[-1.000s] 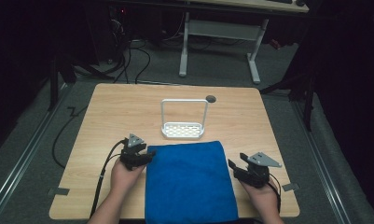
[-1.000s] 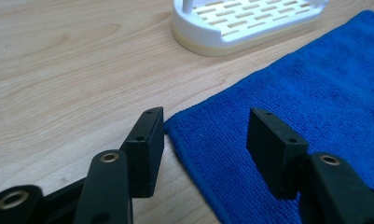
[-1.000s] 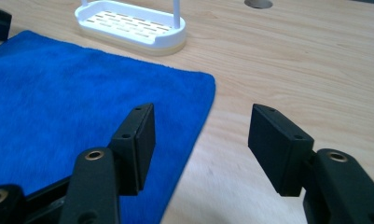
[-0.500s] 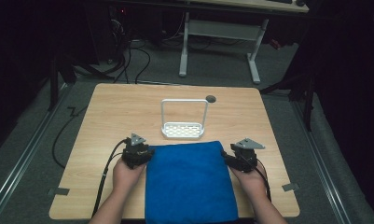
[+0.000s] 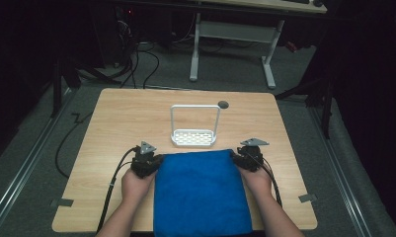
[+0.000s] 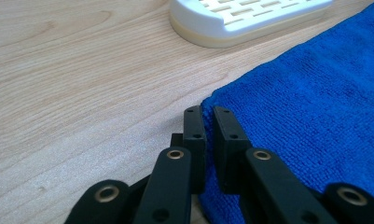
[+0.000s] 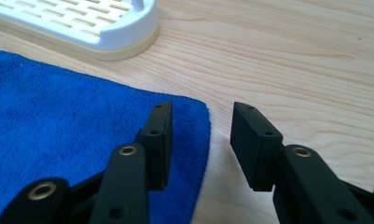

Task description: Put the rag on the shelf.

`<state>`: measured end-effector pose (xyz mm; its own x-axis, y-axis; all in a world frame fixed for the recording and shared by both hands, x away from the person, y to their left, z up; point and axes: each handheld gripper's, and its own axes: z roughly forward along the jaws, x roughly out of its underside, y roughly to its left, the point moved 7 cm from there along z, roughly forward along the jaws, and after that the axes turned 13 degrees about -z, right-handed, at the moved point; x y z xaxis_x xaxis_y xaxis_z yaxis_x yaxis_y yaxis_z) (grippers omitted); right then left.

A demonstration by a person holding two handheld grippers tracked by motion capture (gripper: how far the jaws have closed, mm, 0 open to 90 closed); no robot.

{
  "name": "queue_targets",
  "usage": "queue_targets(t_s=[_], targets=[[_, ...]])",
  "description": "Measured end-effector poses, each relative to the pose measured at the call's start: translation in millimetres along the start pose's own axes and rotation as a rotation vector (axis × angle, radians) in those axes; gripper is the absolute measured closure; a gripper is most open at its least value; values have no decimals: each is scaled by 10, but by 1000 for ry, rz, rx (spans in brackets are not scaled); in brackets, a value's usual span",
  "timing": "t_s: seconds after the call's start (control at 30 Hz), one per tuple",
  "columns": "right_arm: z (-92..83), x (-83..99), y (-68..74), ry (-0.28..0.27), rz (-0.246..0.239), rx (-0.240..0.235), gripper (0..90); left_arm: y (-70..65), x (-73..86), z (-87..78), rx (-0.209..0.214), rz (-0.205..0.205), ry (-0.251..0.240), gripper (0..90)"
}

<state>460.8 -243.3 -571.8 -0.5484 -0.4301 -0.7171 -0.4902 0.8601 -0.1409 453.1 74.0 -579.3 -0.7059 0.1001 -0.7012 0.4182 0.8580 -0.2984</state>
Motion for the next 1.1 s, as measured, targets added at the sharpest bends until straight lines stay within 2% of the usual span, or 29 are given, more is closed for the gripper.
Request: queue_targets(t_s=[0.2, 0.33, 0.53, 0.57, 0.6, 0.7, 0.73, 0.77, 0.83, 1.03, 1.1], targets=[[72, -12, 13, 7, 18, -14, 716, 5, 3, -1, 7, -10, -3, 862], [63, -10, 57, 11, -2, -22, 870, 2, 4, -1, 9, -9, -3, 870], [-72, -67, 120, -52, -21, -13, 881, -27, -17, -45, 22, -5, -35, 875], [-108, -81, 124, -69, -26, -8, 881, -59, -45, -88, 29, 3, -58, 876], [-149, -92, 132, -85, -20, -6, 880, -59, -45, -88, 29, 3, -58, 876], [-289, -121, 144, -140, -9, 4, 880, -138, -108, -204, 45, 23, -125, 876], [-289, -121, 144, -140, -9, 4, 880, -138, -108, -204, 45, 23, -125, 876], [-390, -131, 157, -177, -14, 7, 880, -176, -141, -271, 58, 31, -161, 876], [-457, -134, 166, -203, -22, 9, 880, -220, -163, -334, 60, 44, -190, 876], [-597, -113, 198, -248, -13, 16, 881, -300, -175, -426, 76, 58, -218, 876], [-674, -99, 223, -282, -8, 15, 881, -343, -175, -483, 89, 58, -237, 876]])
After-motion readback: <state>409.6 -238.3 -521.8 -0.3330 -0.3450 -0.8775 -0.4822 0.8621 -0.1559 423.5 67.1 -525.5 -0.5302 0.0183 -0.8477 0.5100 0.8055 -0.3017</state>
